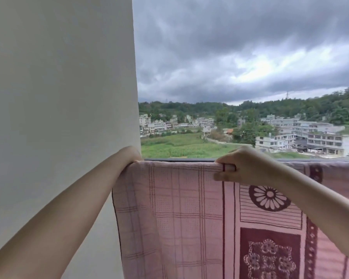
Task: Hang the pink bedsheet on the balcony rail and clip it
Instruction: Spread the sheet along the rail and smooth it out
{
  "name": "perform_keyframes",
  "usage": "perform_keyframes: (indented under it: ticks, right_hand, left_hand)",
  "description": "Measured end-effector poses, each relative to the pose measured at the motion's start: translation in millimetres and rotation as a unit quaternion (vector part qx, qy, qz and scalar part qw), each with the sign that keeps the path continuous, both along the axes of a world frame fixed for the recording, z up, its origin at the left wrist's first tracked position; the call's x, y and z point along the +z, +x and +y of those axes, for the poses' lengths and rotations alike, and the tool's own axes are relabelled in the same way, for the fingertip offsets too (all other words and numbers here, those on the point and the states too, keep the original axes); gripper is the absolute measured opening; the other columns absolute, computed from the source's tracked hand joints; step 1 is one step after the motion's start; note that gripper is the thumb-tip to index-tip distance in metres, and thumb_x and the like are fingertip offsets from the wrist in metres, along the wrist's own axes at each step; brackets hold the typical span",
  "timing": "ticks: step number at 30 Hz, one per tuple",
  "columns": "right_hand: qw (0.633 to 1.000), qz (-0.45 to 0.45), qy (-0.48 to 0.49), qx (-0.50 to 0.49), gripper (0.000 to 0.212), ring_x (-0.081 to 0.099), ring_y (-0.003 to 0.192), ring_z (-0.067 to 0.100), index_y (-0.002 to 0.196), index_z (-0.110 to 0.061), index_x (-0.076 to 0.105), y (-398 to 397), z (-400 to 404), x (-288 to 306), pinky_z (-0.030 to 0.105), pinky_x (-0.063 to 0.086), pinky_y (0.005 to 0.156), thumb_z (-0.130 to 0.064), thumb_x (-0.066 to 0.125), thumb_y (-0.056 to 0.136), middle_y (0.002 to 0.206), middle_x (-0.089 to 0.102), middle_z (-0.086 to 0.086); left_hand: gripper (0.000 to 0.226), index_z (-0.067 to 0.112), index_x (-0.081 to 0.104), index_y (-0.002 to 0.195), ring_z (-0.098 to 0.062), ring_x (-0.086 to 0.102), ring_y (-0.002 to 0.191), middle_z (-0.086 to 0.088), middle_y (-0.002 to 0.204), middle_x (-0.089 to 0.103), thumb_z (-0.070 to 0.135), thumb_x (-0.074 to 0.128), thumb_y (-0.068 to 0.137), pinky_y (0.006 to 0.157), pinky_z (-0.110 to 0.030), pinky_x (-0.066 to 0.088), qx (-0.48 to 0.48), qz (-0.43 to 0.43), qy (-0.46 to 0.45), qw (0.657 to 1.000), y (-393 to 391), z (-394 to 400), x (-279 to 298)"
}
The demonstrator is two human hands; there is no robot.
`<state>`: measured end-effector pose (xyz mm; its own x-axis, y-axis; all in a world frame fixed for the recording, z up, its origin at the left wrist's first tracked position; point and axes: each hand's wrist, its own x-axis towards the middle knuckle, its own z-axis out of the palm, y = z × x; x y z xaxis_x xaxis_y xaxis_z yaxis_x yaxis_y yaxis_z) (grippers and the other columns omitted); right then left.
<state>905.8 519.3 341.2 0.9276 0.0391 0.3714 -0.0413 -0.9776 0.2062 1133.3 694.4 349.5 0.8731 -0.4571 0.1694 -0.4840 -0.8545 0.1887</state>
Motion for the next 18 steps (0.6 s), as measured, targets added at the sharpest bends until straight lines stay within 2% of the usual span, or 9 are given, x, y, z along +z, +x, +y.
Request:
perform_keyframes:
  ticks: [3,4,6,7,9,11,13,15,18]
  right_hand:
    - [0.999,-0.014,0.026,0.012,0.036,0.045,0.051,0.015,0.059,-0.015,0.049,7.4,0.8,-0.6,0.03,0.043,0.055,-0.041,0.054,0.084,0.058,0.053,0.003]
    - [0.998,-0.025,0.052,0.032,0.031,0.046,0.052,0.012,0.061,-0.014,0.054,8.5,-0.2,-1.7,0.029,0.043,0.057,-0.034,0.055,0.085,0.059,0.055,-0.001]
    - [0.98,-0.111,0.149,0.075,0.016,0.056,0.069,0.007,0.087,-0.008,0.068,3.9,-2.8,-4.8,0.019,0.05,0.072,-0.016,0.054,0.087,0.083,0.063,-0.005]
    - [0.96,-0.185,0.193,0.081,0.018,0.057,0.078,0.007,0.098,-0.004,0.067,-2.2,-5.3,-5.9,0.013,0.048,0.079,-0.007,0.053,0.086,0.092,0.063,-0.003]
    - [0.928,-0.314,0.183,0.085,0.019,0.057,0.083,0.009,0.097,-0.001,0.067,-22.4,-15.8,-8.6,0.003,0.044,0.077,0.0,0.055,0.082,0.095,0.067,0.006]
    - [0.933,-0.344,0.094,0.051,0.021,0.06,0.08,0.013,0.09,0.0,0.069,-53.3,-37.5,-14.1,0.014,0.044,0.078,-0.011,0.054,0.08,0.089,0.071,0.013]
    - [0.947,-0.321,0.026,-0.017,0.036,0.065,0.079,0.022,0.087,0.0,0.069,-92.6,-67.9,-27.3,0.03,0.046,0.079,-0.026,0.047,0.077,0.086,0.071,0.015]
    - [0.95,-0.294,-0.009,-0.109,0.042,0.066,0.085,0.031,0.092,0.0,0.068,-132.7,-103.2,-40.1,0.042,0.048,0.082,-0.032,0.045,0.076,0.091,0.07,0.017]
    - [0.945,-0.274,-0.039,-0.173,0.039,0.065,0.088,0.04,0.101,0.004,0.065,-176.3,-148.7,-50.9,0.052,0.049,0.081,-0.025,0.051,0.079,0.099,0.068,0.024]
  left_hand:
    - [0.025,0.003,0.068,0.096,-0.032,0.061,0.095,-0.021,0.098,0.068,0.02,0.052,0.088,0.077,-0.031,0.045,-0.076,-0.115,-0.23,0.963,-35.8,11.6,5.8]
    - [0.027,0.001,0.067,0.096,-0.033,0.062,0.094,-0.021,0.098,0.068,0.021,0.05,0.09,0.078,-0.032,0.045,-0.134,-0.15,-0.245,0.949,-57.4,11.4,3.7]
    - [0.035,0.002,0.064,0.101,-0.031,0.062,0.095,-0.019,0.101,0.068,0.028,0.043,0.093,0.08,-0.034,0.046,-0.261,-0.201,-0.173,0.928,-100.6,2.9,-12.5]
    - [0.041,0.007,0.059,0.11,-0.029,0.06,0.1,-0.014,0.108,0.066,0.036,0.035,0.094,0.085,-0.034,0.046,-0.293,-0.234,-0.125,0.918,-118.7,-4.2,-23.9]
    - [0.058,0.018,0.034,0.136,-0.026,0.051,0.114,-0.008,0.125,0.056,0.049,0.015,0.091,0.097,-0.035,0.039,-0.273,-0.303,-0.035,0.912,-136.0,-16.3,-42.8]
    - [0.059,0.031,-0.004,0.142,-0.03,0.041,0.126,-0.016,0.137,0.043,0.054,0.01,0.09,0.105,-0.038,0.032,-0.222,-0.319,0.028,0.921,-143.0,-26.0,-49.0]
    - [0.057,0.042,-0.024,0.13,-0.037,0.026,0.135,-0.027,0.146,0.025,0.058,0.011,0.088,0.111,-0.044,0.023,-0.173,-0.296,0.077,0.936,-154.2,-34.9,-47.4]
    - [0.06,0.039,-0.017,0.137,-0.039,0.009,0.14,-0.028,0.15,0.006,0.059,0.011,0.088,0.114,-0.049,0.013,-0.152,-0.271,0.075,0.948,-168.9,-51.3,-46.6]
    - [0.064,0.015,-0.002,0.144,-0.03,-0.005,0.142,-0.015,0.153,-0.007,0.05,0.014,0.093,0.115,-0.043,-0.001,-0.204,-0.275,-0.009,0.94,-200.5,-94.2,-52.8]
